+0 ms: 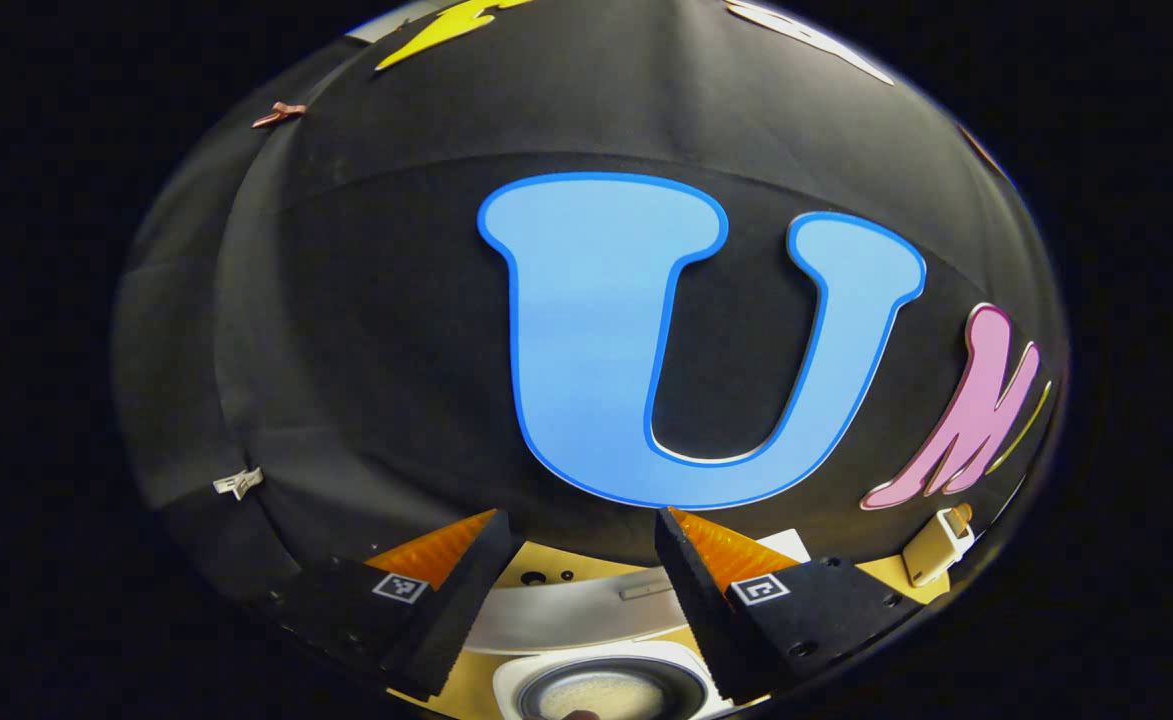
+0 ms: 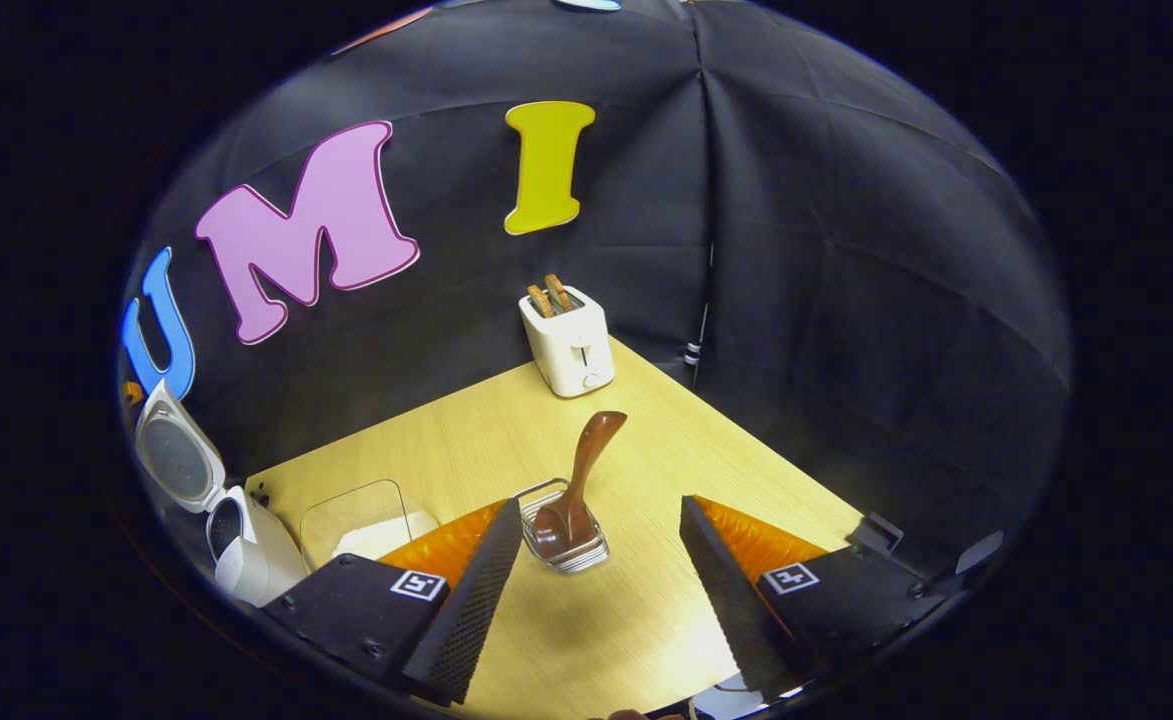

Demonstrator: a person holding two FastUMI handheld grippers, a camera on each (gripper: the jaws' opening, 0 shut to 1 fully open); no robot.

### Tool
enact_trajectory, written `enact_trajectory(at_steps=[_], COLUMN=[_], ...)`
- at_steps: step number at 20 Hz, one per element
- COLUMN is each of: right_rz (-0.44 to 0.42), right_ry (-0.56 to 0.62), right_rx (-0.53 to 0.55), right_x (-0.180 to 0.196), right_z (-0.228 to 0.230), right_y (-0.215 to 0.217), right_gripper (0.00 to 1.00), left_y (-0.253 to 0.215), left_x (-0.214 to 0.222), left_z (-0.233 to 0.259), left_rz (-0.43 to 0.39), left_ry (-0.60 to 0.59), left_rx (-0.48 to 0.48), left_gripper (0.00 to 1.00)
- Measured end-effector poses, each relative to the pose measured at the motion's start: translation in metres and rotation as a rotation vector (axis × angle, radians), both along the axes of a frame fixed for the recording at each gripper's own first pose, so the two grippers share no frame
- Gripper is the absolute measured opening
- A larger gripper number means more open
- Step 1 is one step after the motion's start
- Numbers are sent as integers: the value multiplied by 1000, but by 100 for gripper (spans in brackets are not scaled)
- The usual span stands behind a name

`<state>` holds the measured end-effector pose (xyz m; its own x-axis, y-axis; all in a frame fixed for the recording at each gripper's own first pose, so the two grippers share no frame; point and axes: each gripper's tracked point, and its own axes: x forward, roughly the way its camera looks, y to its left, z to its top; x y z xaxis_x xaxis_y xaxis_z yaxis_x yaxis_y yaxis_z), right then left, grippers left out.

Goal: Close the left gripper, press the button to open the rice cooker; take a wooden spoon from the chopstick holder with the right hand, scoop a spoonful of rice and pour it into the rice cooker, then put the wooden spoon back into the chopstick holder.

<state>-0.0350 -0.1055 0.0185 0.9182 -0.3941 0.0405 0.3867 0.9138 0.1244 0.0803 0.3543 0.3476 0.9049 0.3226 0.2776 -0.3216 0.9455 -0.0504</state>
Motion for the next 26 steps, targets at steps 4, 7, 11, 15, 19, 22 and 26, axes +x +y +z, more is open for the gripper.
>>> enact_trajectory(at_steps=[4,7,11,15,19,22,26], right_rz=[-2,24,58,111,174,207,253], right_ry=[11,7,19,45,76,93,133], right_rx=[-1,4,-18,-11,-10,-28,-32], right_x=[-4,0,14,29,43,52,65], right_z=[-12,-13,-18,-25,-30,-29,-36], right_y=[7,14,13,11,11,10,9], right_gripper=[99,99,99,99,99,99,99], left_y=[-10,-15,-40,-63,-84,-92,-99], left_x=[21,14,-6,-28,-33,-31,-29], left_z=[-14,-24,-53,-96,-160,-203,-251], left_rz=[-38,-46,-71,-52,-29,-28,4], left_ry=[74,116,170,207,262,295,331], left_rx=[-19,-48,-117,-147,-200,-256,-301], left_gripper=[96,96,96,97,97,97,97])
